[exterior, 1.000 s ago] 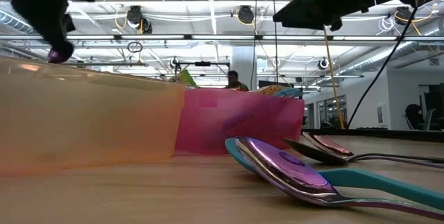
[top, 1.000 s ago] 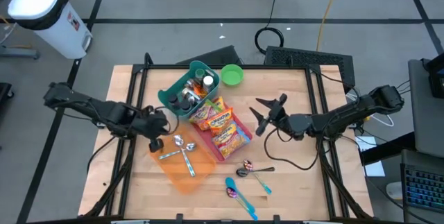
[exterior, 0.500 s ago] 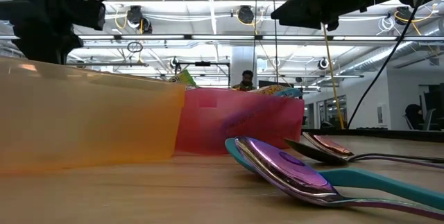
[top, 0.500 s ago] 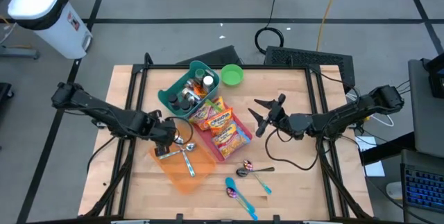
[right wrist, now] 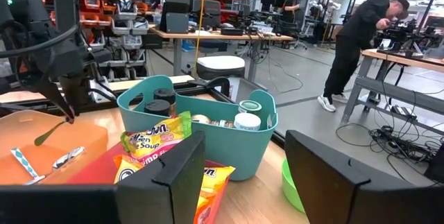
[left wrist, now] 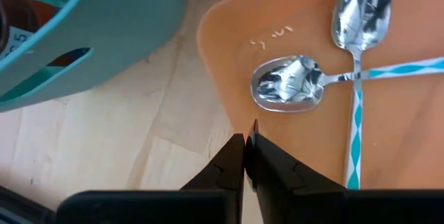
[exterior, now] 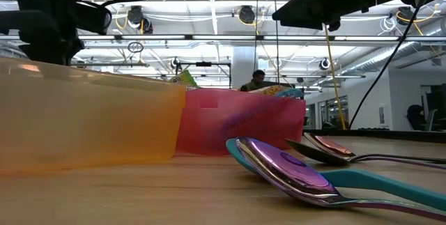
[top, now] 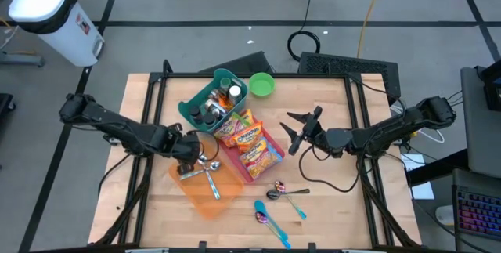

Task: Pick & Place Food Item
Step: Put the top right blue green spoon into the orange bin, then put the black spoon into the orange bin

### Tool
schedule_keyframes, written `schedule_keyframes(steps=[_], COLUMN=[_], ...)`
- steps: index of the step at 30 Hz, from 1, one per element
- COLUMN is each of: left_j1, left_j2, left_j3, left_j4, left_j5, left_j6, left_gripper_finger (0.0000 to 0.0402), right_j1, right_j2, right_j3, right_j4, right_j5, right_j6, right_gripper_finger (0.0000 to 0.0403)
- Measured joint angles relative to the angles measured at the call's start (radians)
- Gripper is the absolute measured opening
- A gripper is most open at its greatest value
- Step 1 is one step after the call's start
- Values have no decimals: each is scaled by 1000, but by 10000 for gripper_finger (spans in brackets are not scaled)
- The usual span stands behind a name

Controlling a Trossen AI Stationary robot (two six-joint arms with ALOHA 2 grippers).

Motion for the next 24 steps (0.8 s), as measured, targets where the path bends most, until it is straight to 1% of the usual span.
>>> schedule_keyframes(steps=[2, 6, 12, 15, 19, 21, 22, 24], left_j1=[6, 16, 22, 23, 22, 22, 23, 22], left_j2=[0, 0, 0, 0, 0, 0, 0, 0], left_j3=[0, 0, 0, 0, 0, 0, 0, 0], left_j4=[0, 0, 1, 7, 48, 84, 101, 137], left_j5=[-10, -55, -61, -62, -76, -91, -91, -91], left_j6=[-5, -16, 10, 22, 13, 15, 24, 43], left_gripper_finger=[50, 103, 178, 201, 217, 220, 220, 219], right_j1=[0, 0, 0, 0, 3, 7, 7, 8], right_j2=[0, 0, 0, 0, 0, 0, 0, 0], right_j3=[0, 0, 0, 0, 0, 0, 0, 0], right_j4=[0, 0, -5, -8, -8, -8, -8, -12], right_j5=[0, 0, 0, 0, -10, -66, -119, -260], right_j6=[0, 0, -1, -2, 26, 63, 77, 100], right_gripper_finger=[190, 192, 192, 190, 191, 194, 196, 201])
